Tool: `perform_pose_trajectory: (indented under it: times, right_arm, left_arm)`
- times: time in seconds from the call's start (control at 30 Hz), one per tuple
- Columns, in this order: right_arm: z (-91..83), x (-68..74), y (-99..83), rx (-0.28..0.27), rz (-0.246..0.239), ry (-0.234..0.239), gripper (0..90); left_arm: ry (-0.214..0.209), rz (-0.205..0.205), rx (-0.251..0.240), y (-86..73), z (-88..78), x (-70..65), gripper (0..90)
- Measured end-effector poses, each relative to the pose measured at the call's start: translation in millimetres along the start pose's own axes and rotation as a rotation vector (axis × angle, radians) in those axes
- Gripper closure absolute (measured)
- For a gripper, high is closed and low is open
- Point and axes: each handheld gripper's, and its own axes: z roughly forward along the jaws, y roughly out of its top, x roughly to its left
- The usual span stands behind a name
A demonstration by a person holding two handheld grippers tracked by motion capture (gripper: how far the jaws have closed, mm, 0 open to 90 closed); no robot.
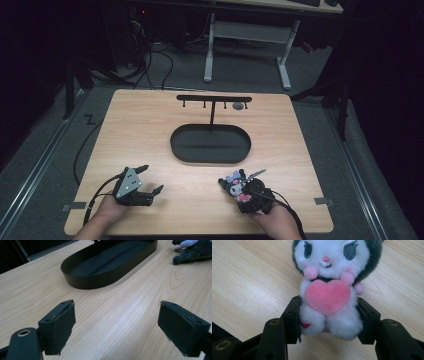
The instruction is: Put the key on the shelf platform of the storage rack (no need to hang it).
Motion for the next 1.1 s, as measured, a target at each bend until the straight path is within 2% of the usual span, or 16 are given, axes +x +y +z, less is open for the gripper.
perform_pose_trajectory:
  times: [0.47, 1.1]
  right_arm:
    - [-19.5, -7.6, 12.6, -0.081, 0.015, -0.026, 47.9]
    - [-22.2, -17.9, 29.5, -0.097, 0.039, -0.04, 47.9]
  left_arm:
    - [-0.002, -0.001, -0.001, 0.1, 0.0, 0.3, 15.4]
    - [-0.002, 0.0, -0.002, 0.0, -0.2, 0.0, 15.4]
